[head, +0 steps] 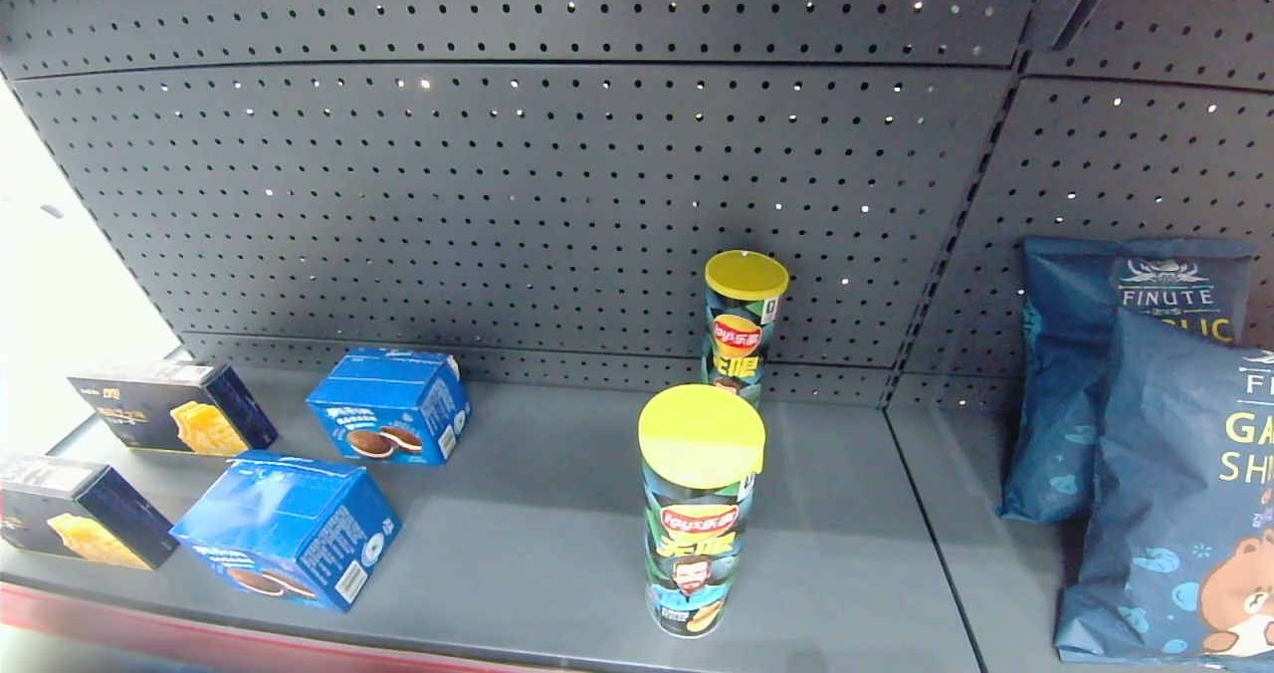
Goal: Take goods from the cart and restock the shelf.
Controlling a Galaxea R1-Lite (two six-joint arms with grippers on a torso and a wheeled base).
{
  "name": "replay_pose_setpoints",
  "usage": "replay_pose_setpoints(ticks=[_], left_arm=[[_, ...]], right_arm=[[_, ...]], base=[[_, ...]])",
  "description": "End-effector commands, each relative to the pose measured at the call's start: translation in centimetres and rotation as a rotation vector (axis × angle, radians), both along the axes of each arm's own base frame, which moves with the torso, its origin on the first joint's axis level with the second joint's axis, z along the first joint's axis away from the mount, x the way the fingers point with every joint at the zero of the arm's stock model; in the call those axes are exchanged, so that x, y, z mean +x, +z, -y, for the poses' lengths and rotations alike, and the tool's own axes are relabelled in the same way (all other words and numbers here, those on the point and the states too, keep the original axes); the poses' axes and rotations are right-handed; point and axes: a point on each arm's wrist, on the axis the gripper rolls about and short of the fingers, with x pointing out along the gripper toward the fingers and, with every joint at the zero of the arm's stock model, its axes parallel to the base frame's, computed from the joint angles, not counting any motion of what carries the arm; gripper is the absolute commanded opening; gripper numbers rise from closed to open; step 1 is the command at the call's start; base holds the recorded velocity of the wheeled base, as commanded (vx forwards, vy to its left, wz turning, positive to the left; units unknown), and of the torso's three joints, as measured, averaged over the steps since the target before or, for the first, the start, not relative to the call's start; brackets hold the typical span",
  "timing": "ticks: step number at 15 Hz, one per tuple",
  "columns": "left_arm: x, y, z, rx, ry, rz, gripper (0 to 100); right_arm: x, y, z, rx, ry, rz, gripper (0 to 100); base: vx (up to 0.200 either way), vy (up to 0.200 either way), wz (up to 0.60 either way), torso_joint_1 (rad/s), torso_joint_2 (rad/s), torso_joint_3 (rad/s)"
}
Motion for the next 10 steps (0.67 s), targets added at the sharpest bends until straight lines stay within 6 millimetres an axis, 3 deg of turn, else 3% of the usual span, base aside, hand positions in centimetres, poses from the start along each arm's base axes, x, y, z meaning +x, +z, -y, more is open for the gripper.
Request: replay_pose_setpoints(ticks=[1, 2, 3, 4, 5, 7, 8, 10], left_arm=[[-0.2, 2.7, 0.0, 0.06, -0.057, 0.032, 100], [0.1, 4.1, 0.0, 0.058, -0.088, 0.004, 100], [0.7, 7.3, 0.0, 0.066, -0.153, 0.017, 100], [1.1, 8.7, 0.0, 0.078, -0.202, 0.022, 100], [2.7, 11.3, 0.2, 0.169, -0.301, 0.003, 100], [5.0, 13.4, 0.6, 0.182, -0.412, -0.037, 100], [7.2, 14.8, 1.6, 0.169, -0.571, -0.072, 100], [9.9, 15.1, 3.0, 0.161, -0.685, -0.155, 100]], right_arm=[[0.0, 0.0, 0.0, 0.0, 0.0, -0.002, 100], [0.0, 0.0, 0.0, 0.0, 0.0, -0.002, 100], [0.0, 0.0, 0.0, 0.0, 0.0, -0.002, 100], [0.0, 0.0, 0.0, 0.0, 0.0, -0.002, 100], [0.0, 0.0, 0.0, 0.0, 0.0, -0.002, 100], [0.0, 0.0, 0.0, 0.0, 0.0, -0.002, 100], [0.0, 0.0, 0.0, 0.0, 0.0, -0.002, 100], [0.0, 0.0, 0.0, 0.0, 0.0, -0.002, 100]], base=[[0.0, 0.0, 0.0, 0.0, 0.0, 0.0], [0.0, 0.0, 0.0, 0.0, 0.0, 0.0], [0.0, 0.0, 0.0, 0.0, 0.0, 0.0], [0.0, 0.0, 0.0, 0.0, 0.0, 0.0], [0.0, 0.0, 0.0, 0.0, 0.0, 0.0], [0.0, 0.0, 0.0, 0.0, 0.0, 0.0], [0.0, 0.0, 0.0, 0.0, 0.0, 0.0], [0.0, 0.0, 0.0, 0.0, 0.0, 0.0]])
